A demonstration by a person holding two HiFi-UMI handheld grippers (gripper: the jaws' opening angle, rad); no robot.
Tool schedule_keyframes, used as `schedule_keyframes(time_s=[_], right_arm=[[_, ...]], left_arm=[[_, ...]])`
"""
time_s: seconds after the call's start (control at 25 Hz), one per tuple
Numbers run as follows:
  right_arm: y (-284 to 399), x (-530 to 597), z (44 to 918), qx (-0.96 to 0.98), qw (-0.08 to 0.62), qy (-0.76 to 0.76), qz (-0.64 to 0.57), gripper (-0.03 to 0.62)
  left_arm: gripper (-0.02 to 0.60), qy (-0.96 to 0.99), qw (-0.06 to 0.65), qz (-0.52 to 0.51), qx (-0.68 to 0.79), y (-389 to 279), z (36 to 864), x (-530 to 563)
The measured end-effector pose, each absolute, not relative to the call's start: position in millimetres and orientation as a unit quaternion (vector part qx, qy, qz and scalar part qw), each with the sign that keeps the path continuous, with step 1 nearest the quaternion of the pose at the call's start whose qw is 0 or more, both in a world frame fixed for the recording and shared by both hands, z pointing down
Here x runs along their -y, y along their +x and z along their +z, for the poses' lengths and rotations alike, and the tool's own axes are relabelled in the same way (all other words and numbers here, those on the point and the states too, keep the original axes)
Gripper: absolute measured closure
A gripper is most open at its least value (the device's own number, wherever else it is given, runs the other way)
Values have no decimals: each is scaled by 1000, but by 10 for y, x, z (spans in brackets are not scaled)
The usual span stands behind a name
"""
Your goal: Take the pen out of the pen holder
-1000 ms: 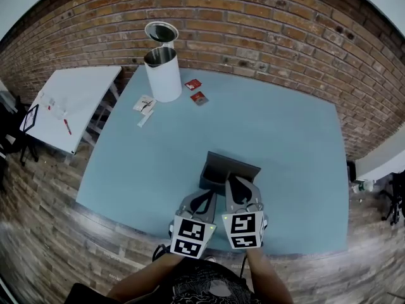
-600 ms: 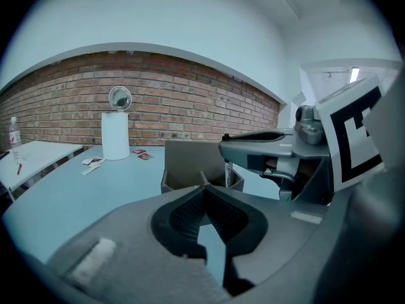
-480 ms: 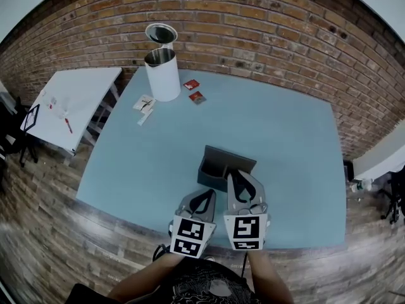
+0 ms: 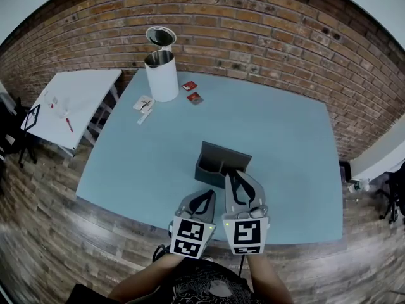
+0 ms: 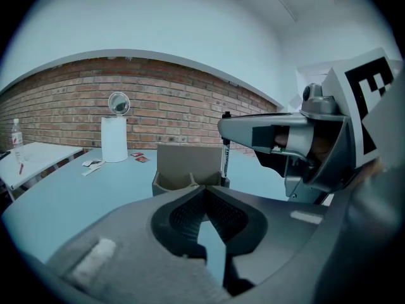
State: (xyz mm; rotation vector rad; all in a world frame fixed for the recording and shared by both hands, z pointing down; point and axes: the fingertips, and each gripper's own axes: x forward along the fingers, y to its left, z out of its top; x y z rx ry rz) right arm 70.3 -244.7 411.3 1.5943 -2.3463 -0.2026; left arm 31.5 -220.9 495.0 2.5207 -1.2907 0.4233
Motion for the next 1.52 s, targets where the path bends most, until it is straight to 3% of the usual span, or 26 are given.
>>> schedule_keyframes(time_s=[1.52], right_arm=[[773, 1562, 4673, 816, 186, 547, 11, 553]], left_arm=[[582, 881, 122, 134, 436, 444, 4807, 1596]])
